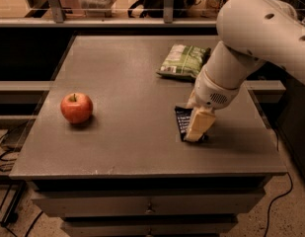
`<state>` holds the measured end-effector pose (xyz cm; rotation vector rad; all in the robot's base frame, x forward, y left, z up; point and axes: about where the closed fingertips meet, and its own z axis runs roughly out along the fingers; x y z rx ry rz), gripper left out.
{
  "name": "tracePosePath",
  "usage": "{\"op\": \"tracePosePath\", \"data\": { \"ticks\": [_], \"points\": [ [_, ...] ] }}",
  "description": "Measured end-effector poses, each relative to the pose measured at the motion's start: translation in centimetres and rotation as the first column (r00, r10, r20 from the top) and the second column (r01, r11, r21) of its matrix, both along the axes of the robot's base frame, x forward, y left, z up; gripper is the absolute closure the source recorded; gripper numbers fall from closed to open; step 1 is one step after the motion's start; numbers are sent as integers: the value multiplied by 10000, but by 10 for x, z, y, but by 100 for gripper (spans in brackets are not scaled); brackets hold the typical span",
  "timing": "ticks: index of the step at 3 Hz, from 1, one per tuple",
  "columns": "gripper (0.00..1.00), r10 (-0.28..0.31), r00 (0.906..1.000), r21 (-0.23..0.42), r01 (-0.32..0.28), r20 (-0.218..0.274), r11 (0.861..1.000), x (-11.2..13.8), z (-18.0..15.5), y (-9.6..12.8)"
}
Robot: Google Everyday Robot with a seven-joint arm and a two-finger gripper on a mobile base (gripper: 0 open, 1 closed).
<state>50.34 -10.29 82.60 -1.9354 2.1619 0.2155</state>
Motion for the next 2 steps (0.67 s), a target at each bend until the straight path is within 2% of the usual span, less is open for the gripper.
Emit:
{"op": "tracePosePath", "data": {
  "ticks": [2],
  "points": [
    [17, 16, 10000, -17, -16, 28, 10000, -1, 1, 1]
  ]
}}
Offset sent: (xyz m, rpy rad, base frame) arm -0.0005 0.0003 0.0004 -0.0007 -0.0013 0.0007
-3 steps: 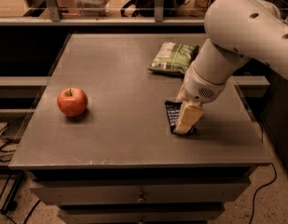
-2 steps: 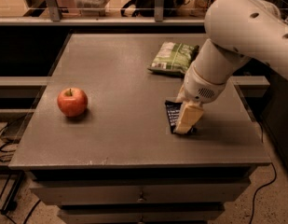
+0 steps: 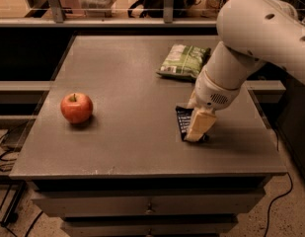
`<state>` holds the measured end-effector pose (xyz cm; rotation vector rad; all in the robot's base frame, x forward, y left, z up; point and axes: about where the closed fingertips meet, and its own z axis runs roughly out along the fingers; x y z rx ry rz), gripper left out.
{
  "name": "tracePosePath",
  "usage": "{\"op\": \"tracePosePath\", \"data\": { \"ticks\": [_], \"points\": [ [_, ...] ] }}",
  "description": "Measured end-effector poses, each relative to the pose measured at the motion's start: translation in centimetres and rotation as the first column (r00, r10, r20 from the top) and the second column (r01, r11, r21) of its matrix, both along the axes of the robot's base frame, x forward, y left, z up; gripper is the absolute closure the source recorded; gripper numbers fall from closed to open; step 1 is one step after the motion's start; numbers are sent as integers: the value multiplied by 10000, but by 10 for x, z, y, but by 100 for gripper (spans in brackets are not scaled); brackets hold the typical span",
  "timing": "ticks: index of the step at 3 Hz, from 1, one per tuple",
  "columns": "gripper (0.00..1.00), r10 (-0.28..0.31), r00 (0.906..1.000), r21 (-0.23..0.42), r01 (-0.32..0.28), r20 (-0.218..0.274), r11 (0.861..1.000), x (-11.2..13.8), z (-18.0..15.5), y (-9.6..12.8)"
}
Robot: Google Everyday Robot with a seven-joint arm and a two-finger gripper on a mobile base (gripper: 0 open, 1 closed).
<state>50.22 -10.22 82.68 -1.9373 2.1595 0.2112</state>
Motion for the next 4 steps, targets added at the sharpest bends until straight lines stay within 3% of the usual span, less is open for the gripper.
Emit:
{"op": "tracePosePath", "data": {
  "ticks": [1, 4],
  "points": [
    [0, 8, 10000, -9, -8, 15, 10000, -1, 0, 0],
    [0, 262, 9995, -454, -253, 192, 9986, 5, 23, 0]
  ]
}}
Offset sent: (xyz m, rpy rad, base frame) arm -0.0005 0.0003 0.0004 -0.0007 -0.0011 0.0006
